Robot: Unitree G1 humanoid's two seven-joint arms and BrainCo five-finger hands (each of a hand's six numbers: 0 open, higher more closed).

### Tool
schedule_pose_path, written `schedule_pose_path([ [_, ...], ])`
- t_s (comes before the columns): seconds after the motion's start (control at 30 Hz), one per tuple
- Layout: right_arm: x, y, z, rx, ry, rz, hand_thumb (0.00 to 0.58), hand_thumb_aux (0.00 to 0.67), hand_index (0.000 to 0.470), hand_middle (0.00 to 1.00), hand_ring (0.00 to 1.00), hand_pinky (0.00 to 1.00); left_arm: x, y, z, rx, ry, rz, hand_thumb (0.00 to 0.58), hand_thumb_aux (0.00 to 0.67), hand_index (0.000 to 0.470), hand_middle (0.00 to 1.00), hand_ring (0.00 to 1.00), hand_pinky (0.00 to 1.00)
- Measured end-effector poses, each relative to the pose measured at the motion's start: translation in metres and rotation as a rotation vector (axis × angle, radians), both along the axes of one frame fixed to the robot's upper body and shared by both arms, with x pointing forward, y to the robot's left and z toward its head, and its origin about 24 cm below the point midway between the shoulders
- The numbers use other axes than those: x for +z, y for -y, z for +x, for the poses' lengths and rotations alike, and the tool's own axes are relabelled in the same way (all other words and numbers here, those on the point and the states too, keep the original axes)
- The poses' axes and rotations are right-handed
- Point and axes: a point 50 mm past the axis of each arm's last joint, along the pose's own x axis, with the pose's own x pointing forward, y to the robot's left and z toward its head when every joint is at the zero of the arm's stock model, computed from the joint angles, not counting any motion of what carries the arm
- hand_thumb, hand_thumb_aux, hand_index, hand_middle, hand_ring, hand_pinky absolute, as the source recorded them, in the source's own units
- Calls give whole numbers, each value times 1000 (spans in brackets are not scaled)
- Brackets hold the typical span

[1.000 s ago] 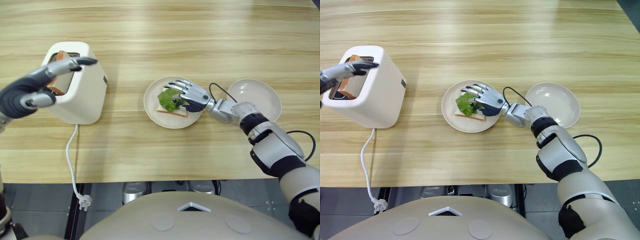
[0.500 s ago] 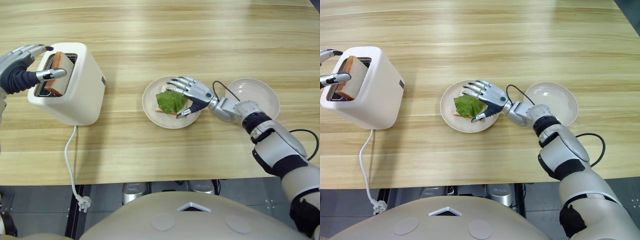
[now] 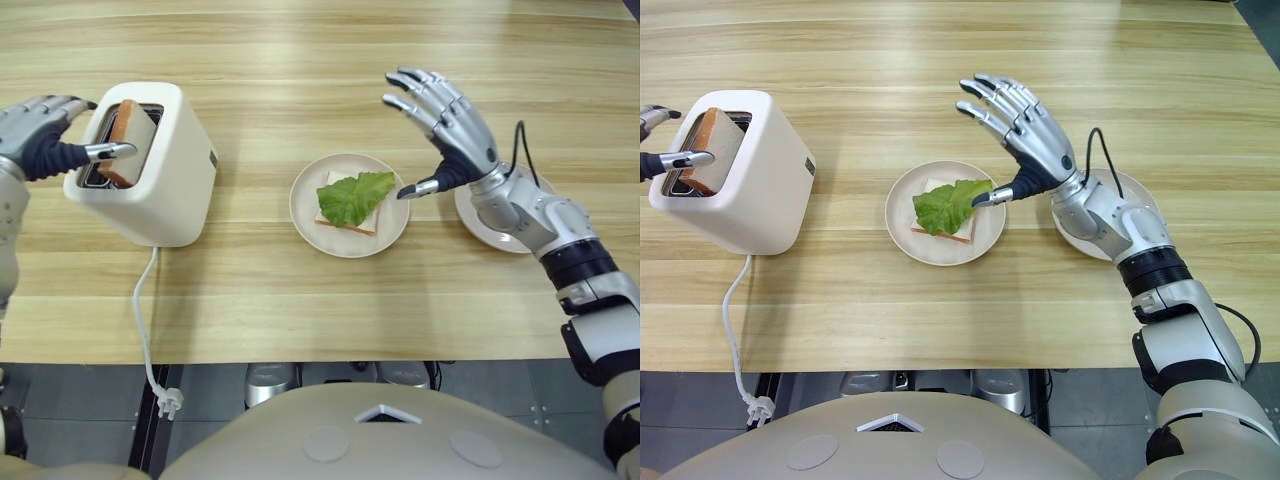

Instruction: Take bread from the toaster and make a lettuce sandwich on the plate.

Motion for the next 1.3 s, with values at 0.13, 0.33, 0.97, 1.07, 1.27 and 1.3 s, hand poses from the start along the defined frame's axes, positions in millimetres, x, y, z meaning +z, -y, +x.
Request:
schedule_pose_path([
  [0.13, 14, 10, -3, -39, 31, 37, 0, 0, 0, 0, 0, 0, -19, 3, 5, -15, -30, -34, 23, 13, 9, 0, 0, 0],
  [0.33, 22, 27, -4, -98, 43, 68, 0, 0, 0, 0, 0, 0, -16, 2, 11, -28, 1, -36, 580, 670, 460, 0, 0, 0],
  [0.97, 14, 31, -3, -112, 1, 98, 0, 0, 0, 0, 0, 0, -6, -3, 23, -65, 85, -133, 580, 670, 460, 1000, 1000, 1000],
  [1.07, 14, 32, -3, -117, -1, 98, 0, 0, 0, 0, 0, 0, 11, -6, 29, -74, 126, -137, 580, 670, 460, 1000, 1000, 1000],
  [1.27, 18, 35, -2, -131, 5, 96, 0, 0, 0, 0, 0, 0, 97, -2, 41, -156, 325, -175, 580, 670, 460, 1000, 1000, 1000],
  [1.3, 18, 36, -2, -135, 7, 97, 0, 0, 0, 0, 0, 0, 106, 2, 42, -181, 338, -198, 580, 670, 460, 1000, 1000, 1000],
])
